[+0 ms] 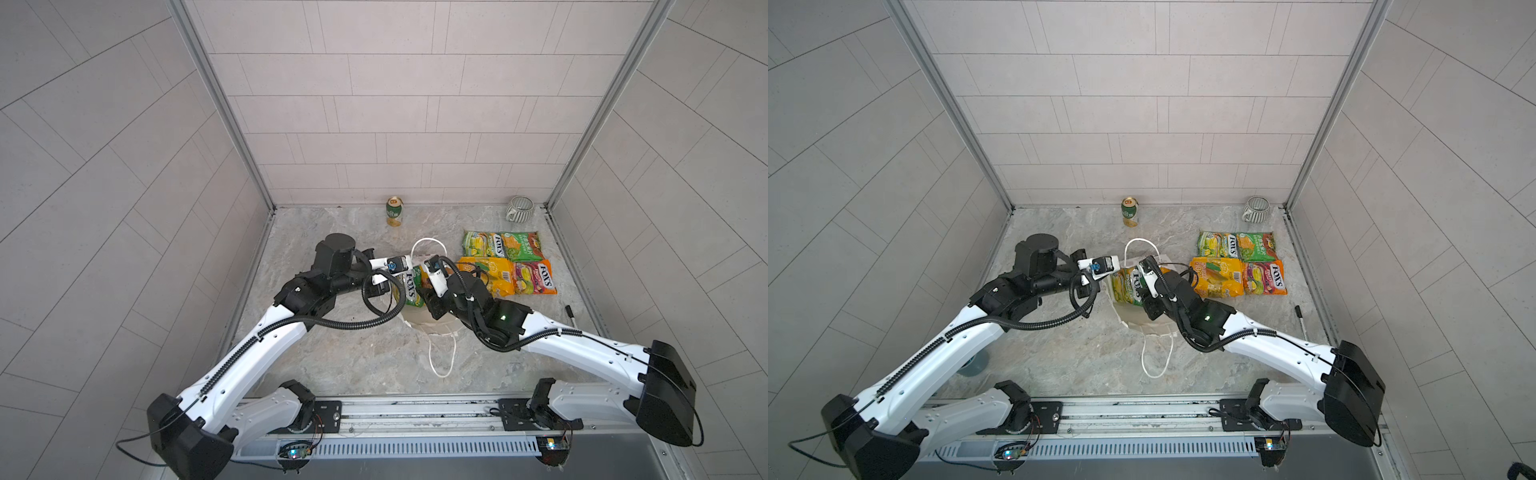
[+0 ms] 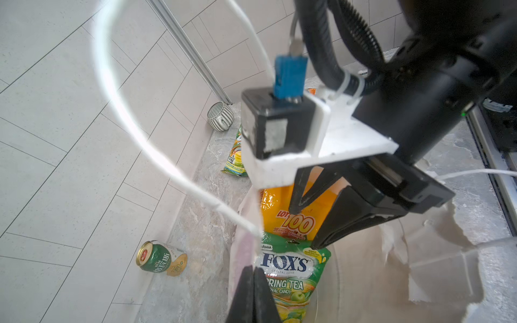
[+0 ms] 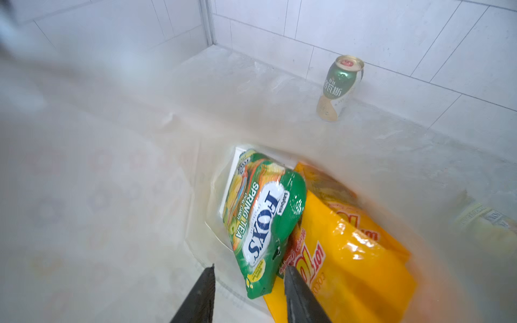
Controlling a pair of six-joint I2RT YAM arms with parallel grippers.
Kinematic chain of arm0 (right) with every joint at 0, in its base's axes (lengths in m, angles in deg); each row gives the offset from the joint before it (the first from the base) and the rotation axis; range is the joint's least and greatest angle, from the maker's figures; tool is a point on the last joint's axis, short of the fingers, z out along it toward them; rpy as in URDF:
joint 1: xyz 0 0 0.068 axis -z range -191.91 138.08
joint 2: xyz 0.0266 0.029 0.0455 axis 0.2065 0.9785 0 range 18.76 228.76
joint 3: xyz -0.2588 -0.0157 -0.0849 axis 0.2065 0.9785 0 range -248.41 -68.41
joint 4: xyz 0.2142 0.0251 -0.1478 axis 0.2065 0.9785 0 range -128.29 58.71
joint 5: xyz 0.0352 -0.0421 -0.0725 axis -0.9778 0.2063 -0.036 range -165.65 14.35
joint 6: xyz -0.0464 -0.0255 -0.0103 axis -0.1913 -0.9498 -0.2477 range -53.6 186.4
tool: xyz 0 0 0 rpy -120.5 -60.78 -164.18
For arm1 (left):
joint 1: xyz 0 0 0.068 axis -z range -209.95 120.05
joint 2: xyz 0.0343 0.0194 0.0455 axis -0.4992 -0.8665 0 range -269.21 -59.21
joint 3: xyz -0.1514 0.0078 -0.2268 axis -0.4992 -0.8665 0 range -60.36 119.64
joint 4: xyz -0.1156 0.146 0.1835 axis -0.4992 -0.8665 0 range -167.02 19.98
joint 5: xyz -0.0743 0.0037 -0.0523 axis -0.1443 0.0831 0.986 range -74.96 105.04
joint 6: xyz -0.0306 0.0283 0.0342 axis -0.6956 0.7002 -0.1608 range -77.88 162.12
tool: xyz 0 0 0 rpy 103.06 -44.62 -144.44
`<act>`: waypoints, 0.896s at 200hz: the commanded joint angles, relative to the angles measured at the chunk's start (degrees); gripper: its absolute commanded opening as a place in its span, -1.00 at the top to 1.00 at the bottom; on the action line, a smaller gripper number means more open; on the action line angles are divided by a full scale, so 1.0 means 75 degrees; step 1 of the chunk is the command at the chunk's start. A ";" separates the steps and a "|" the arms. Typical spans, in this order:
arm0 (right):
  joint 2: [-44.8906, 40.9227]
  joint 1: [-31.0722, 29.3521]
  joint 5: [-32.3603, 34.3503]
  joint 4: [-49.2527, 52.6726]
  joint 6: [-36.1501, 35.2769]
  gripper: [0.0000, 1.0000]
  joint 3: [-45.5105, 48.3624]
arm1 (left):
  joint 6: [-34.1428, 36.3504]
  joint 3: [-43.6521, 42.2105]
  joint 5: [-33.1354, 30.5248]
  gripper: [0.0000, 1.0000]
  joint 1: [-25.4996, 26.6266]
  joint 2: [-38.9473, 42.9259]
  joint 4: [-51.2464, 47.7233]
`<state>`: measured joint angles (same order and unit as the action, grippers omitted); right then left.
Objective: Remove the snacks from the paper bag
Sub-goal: 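Reach down to the green Fox's Spring Tea packet with the right gripper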
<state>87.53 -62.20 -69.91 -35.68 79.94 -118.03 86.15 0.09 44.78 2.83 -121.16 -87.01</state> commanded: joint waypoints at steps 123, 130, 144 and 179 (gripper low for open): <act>0.0567 -0.0877 0.1670 -0.2013 0.0562 0.44 0.1154 | 0.0012 0.0137 0.0064 1.00 0.0095 0.0140 0.0251; 0.0580 -0.0932 0.1747 -0.2200 0.0451 0.43 0.1280 | 0.0004 0.0132 0.0049 1.00 0.0095 0.0159 0.0251; 0.0574 -0.0960 0.1706 -0.2605 0.0290 0.42 0.1541 | 0.0016 0.0121 0.0043 1.00 0.0095 0.0157 0.0252; 0.0804 -0.0972 0.1724 -0.2719 -0.0058 0.40 0.1568 | 0.0012 0.0132 0.0013 1.00 0.0095 0.0131 0.0238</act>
<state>91.93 -69.30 -58.39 -54.26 82.52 -106.58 86.13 0.09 43.97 3.24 -121.16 -87.19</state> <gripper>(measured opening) 0.296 0.047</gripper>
